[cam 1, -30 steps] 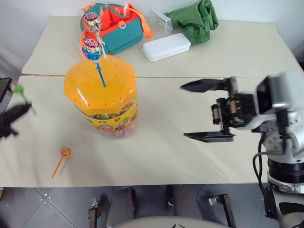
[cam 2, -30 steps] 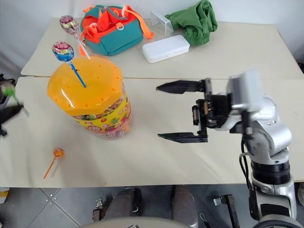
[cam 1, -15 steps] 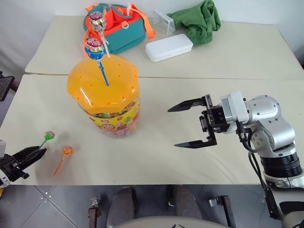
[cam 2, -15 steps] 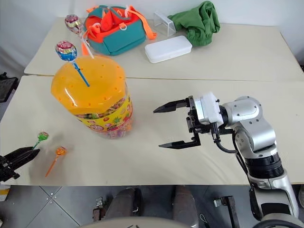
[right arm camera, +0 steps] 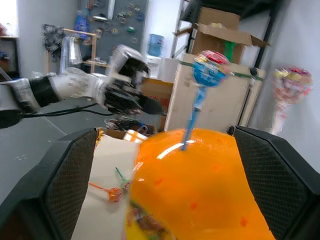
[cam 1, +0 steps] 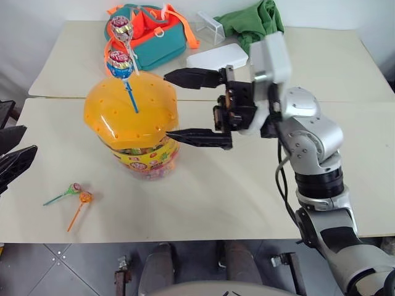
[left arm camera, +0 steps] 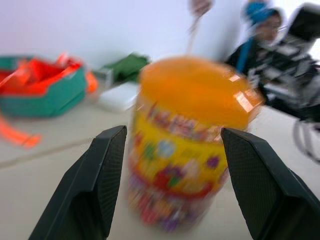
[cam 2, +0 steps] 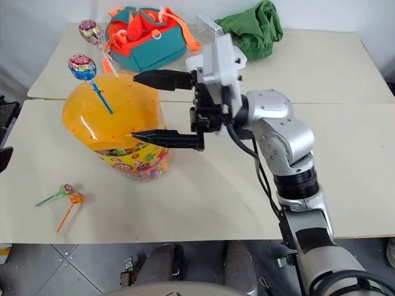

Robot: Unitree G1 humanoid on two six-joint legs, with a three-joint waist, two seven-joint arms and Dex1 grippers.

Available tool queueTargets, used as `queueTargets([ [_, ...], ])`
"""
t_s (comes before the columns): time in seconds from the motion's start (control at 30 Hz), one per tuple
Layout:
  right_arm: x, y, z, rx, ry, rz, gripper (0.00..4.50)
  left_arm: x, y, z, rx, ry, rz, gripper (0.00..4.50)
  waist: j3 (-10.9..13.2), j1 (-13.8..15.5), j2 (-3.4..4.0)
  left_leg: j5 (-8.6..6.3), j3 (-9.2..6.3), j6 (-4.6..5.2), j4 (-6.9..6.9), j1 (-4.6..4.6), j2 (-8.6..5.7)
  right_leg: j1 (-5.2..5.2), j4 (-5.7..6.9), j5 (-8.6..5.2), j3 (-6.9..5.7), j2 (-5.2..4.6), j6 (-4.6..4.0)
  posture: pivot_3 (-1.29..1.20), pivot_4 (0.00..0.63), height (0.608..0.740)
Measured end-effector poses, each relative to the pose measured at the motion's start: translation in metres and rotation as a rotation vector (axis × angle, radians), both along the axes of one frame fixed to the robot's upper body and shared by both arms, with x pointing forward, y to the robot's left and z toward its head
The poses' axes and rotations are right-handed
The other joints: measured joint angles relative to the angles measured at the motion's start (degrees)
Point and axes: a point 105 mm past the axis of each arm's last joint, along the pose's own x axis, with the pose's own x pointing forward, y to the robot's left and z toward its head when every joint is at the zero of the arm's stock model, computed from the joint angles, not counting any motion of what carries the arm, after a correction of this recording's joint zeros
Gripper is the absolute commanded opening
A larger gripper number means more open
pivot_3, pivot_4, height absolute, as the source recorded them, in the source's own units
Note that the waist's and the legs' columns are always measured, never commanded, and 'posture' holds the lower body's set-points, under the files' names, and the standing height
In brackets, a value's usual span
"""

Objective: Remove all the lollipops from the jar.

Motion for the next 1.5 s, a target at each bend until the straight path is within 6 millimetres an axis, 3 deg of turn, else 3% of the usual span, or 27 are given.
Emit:
queueTargets([
  [0.2, 0.000, 0.031, 0.011, -0.017, 0.008, 0.018, 4.50, -0.001, -0.012, 0.003, -0.068, -0.073, -0.044, 3.18, 0.00, -0.53, 0.01, 0.00, 0.04, 0.00, 0.00, 0.00, 0.02, -0.05, 0.04, 0.00, 0.03, 0.03, 0.00, 0.00, 0.150, 0.740],
  [0.67, -0.002, 0.052, 0.011, -0.030, 0.038, 0.039, 0.02, -0.009, -0.011, -0.004, -0.154, -0.056, -0.080, 3.19, -0.02, -0.46, -0.03, 0.00, 0.06, 0.01, -0.01, -0.03, 0.02, -0.11, 0.05, 0.00, 0.06, 0.03, 0.00, 0.00, 0.150, 0.740],
  [0.77, -0.002, 0.052, 0.015, 0.013, 0.067, 0.063, 0.02, -0.009, -0.011, -0.004, -0.153, -0.059, -0.083, 3.19, -0.02, -0.47, -0.03, 0.00, 0.07, 0.01, -0.02, -0.04, 0.02, -0.13, 0.05, 0.00, 0.07, 0.03, 0.00, 0.00, 0.150, 0.740],
  [0.83, -0.003, 0.041, 0.031, 0.124, 0.085, 0.116, 0.02, -0.010, -0.012, -0.004, -0.150, -0.067, -0.095, 3.19, -0.02, -0.46, -0.03, 0.00, 0.07, 0.01, -0.03, -0.06, 0.02, -0.16, 0.06, 0.00, 0.07, 0.03, 0.00, 0.00, 0.150, 0.740],
  [0.9, -0.001, 0.017, 0.047, 0.227, 0.096, 0.139, 0.02, -0.012, -0.010, -0.005, -0.151, -0.065, -0.116, 3.19, -0.02, -0.33, -0.03, -0.01, 0.08, 0.01, -0.03, -0.07, 0.01, -0.16, 0.04, 0.00, 0.07, 0.03, 0.00, 0.00, 0.150, 0.740],
  [0.97, 0.006, -0.005, 0.051, 0.227, 0.084, 0.108, 0.02, -0.012, -0.011, -0.008, -0.133, -0.046, -0.146, 3.19, -0.02, 0.07, -0.03, -0.01, 0.08, 0.01, -0.02, -0.09, 0.00, -0.16, 0.03, 0.00, 0.06, 0.03, 0.00, 0.00, 0.150, 0.740],
  [1.03, 0.017, -0.029, 0.046, 0.136, 0.084, 0.032, 0.02, -0.012, -0.012, -0.011, -0.080, -0.013, -0.184, 3.19, -0.02, 0.34, -0.04, -0.02, 0.09, 0.03, 0.01, -0.12, -0.02, -0.16, 0.00, 0.00, 0.07, 0.03, 0.00, 0.00, 0.150, 0.740],
  [1.13, 0.042, -0.087, 0.022, -0.121, 0.091, -0.212, 0.02, -0.012, -0.014, -0.015, -0.017, -0.017, -0.223, 3.19, -0.02, 0.65, -0.02, -0.09, 0.15, 0.12, 0.00, -0.15, -0.04, -0.18, -0.09, 0.00, 0.09, 0.02, 0.00, 0.00, 0.150, 0.740],
  [1.17, 0.051, -0.110, 0.007, -0.221, 0.092, -0.317, 0.02, -0.011, -0.013, -0.018, -0.003, -0.018, -0.226, 3.19, -0.02, 0.63, -0.03, -0.09, 0.17, 0.11, -0.03, -0.15, -0.03, -0.19, -0.12, 0.00, 0.09, 0.02, 0.00, 0.00, 0.150, 0.740],
  [1.23, 0.070, -0.170, -0.046, -0.499, 0.108, -0.548, 0.02, -0.010, -0.015, -0.027, 0.052, -0.014, -0.235, 3.19, -0.08, 0.74, -0.13, -0.15, 0.22, 0.09, -0.09, -0.14, -0.03, -0.21, -0.21, 0.00, 0.07, 0.03, 0.00, 0.00, 0.150, 0.740],
  [1.27, 0.075, -0.211, -0.081, -0.640, 0.177, -0.671, 0.02, -0.011, -0.015, -0.035, 0.077, -0.005, -0.236, 3.19, -0.07, 0.62, -0.12, -0.18, 0.37, 0.13, -0.09, -0.16, -0.03, -0.26, -0.27, 0.00, 0.10, 0.01, 0.02, 0.00, 0.150, 0.740],
  [1.33, 0.072, -0.255, -0.126, -0.832, 0.217, -0.748, 0.02, -0.012, -0.019, -0.044, 0.125, 0.002, -0.258, 3.19, -0.04, 0.16, -0.06, -0.19, 0.80, 0.16, -0.09, -0.18, -0.03, -0.53, -0.23, 0.02, 0.20, -0.08, 0.04, 0.00, 0.150, 0.740],
  [1.4, 0.068, -0.281, -0.148, -0.931, 0.217, -0.789, 0.02, -0.011, -0.028, -0.046, 0.163, -0.014, -0.296, 3.19, 0.05, -1.05, 0.10, -0.18, 1.12, 0.17, -0.05, -0.07, 0.03, -0.63, -0.11, 0.02, 0.32, -0.10, 0.04, 0.00, 0.150, 0.740],
  [1.5, 0.064, -0.309, -0.157, -1.013, 0.200, -0.864, 0.02, -0.012, -0.041, -0.047, 0.191, -0.056, -0.339, 3.19, 0.05, -1.83, 0.24, -0.18, 1.31, 0.16, -0.01, 0.12, 0.08, -0.61, 0.00, 0.04, 0.51, -0.10, 0.01, 0.00, 0.150, 0.740],
])
